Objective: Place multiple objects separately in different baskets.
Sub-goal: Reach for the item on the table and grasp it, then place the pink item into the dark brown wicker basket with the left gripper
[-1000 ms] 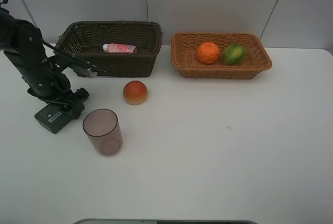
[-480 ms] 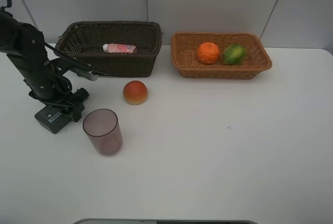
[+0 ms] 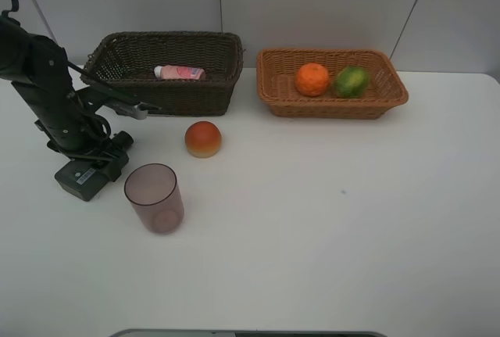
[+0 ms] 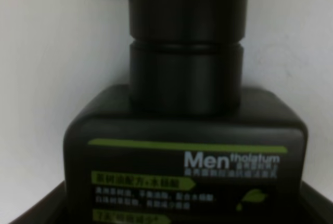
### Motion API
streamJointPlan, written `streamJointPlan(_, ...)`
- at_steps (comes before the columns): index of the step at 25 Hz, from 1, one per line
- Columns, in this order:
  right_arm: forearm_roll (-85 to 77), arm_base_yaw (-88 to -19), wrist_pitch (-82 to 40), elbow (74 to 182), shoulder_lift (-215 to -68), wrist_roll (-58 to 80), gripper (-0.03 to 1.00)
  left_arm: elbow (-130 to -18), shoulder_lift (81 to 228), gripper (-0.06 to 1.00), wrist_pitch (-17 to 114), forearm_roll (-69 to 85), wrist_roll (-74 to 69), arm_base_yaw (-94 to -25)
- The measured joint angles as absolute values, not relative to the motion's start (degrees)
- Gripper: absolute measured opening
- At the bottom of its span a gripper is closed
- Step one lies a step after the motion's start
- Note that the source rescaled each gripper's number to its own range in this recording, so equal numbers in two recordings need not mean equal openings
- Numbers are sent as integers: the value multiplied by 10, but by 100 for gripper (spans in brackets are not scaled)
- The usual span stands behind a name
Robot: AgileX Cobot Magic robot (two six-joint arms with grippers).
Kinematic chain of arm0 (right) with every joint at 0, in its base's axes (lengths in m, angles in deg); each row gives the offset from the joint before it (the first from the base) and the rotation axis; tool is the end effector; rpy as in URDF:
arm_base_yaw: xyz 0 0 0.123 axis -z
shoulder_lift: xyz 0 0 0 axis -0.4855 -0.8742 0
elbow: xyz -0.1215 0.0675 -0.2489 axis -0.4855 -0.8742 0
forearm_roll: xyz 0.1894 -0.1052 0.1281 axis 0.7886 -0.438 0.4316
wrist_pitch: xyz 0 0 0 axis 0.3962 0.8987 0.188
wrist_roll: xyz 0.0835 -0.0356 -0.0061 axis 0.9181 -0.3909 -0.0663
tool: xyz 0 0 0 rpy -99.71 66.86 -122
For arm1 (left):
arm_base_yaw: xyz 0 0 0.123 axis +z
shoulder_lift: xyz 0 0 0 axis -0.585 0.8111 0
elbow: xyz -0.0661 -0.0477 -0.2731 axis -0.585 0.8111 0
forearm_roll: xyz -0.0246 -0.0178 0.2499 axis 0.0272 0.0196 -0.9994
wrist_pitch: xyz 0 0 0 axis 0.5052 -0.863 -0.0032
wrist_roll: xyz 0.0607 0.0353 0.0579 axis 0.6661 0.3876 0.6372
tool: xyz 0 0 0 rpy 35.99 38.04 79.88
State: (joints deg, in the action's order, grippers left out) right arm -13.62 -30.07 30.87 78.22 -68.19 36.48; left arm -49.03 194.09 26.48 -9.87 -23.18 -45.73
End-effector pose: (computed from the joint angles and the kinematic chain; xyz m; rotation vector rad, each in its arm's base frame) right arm -0.0094 -0.0024 0.2847 0.0325 2.0102 0.0094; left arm 0.3265 -0.0541 0.0913 0.6938 2.8673 0.0682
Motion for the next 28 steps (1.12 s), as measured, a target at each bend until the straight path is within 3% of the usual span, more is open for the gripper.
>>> streamJointPlan(28, -136, -301, 309, 782, -682, 365, 75, -490, 1885, 81, 266, -87, -234, -457)
